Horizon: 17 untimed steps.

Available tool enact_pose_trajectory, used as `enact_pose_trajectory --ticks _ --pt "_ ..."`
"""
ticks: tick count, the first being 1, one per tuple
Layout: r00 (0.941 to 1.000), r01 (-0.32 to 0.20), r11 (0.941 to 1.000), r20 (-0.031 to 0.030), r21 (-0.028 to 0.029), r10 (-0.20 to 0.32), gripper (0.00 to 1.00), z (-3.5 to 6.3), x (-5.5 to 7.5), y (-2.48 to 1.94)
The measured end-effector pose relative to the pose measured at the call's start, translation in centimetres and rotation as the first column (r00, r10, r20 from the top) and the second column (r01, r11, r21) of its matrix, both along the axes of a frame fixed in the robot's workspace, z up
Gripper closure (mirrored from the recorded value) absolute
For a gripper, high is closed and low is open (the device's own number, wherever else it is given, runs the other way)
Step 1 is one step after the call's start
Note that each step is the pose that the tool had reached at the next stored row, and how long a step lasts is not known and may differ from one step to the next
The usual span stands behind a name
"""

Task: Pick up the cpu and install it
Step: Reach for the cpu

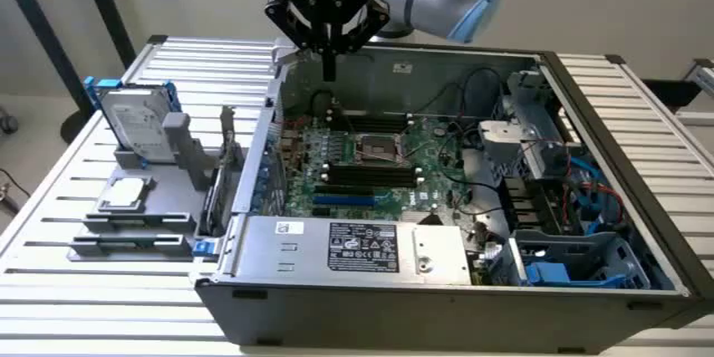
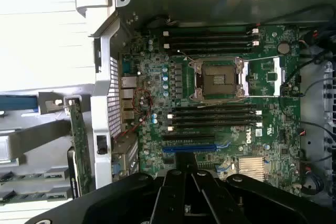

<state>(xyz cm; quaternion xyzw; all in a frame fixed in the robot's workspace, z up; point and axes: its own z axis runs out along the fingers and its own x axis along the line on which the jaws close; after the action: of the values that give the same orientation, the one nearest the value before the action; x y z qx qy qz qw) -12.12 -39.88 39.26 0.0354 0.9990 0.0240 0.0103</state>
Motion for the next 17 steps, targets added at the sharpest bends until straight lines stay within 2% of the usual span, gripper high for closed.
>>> enact_pose_trajectory --ticks 13,17 --pt "1.0000 0.000 1.0000 0.0000 0.0000 0.000 0.89 0.00 0.0 0.00" --pt "1.0000 0.000 1.0000 -0.0003 0.0007 0.000 0.89 0.00 -1.6 0.05"
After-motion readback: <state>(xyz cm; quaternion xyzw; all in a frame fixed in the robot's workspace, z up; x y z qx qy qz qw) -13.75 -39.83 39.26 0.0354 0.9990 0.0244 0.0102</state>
